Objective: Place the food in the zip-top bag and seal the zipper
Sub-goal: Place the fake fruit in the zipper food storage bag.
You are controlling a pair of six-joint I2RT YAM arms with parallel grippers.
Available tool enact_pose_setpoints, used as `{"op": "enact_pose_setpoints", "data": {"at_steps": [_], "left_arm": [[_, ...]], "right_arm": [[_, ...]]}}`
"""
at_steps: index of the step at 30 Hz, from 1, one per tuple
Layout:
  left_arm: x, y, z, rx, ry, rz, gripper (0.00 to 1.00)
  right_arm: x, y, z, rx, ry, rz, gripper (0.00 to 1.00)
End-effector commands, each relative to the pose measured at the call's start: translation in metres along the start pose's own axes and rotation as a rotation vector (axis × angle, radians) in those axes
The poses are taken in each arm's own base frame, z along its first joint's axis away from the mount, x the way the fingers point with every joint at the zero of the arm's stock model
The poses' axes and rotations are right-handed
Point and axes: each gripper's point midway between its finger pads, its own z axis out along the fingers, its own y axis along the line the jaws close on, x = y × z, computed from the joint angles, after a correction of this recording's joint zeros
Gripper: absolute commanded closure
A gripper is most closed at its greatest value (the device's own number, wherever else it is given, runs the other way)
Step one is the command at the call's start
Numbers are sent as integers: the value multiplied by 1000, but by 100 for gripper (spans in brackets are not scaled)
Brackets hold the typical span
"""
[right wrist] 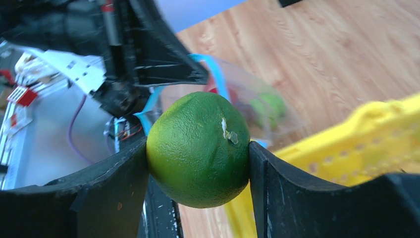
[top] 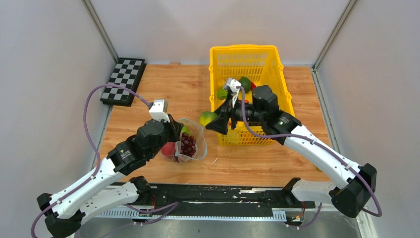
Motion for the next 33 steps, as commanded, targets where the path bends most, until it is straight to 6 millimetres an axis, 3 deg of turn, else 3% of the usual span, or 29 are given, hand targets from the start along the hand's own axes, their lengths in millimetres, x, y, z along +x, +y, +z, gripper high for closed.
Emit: {"op": "enact_pose_setpoints", "data": {"at_steps": [1,8,13,19,25,33], "left_arm": [[-22,-13,-2,39,-64,-58,100],[-21,-12,-2,36,-64,-55,100],[-23,-10,-4,37,-75,-67,100],[-22,-6,-5,21,-71,-53,100],[-24,-3,-7,12,-85,-64,100],[-26,4,-12,-11,-98,-69,100]], "right_arm": [[3,40,12,-141,7,-112,55],[27,58,40,-163,97,-177,54],[45,52,57,-129,172,-209,53],[66,29,84,42,289,-318,52],[61,13,99,184,267,-356,51],[51,20,109,170,170,-317,47]]}}
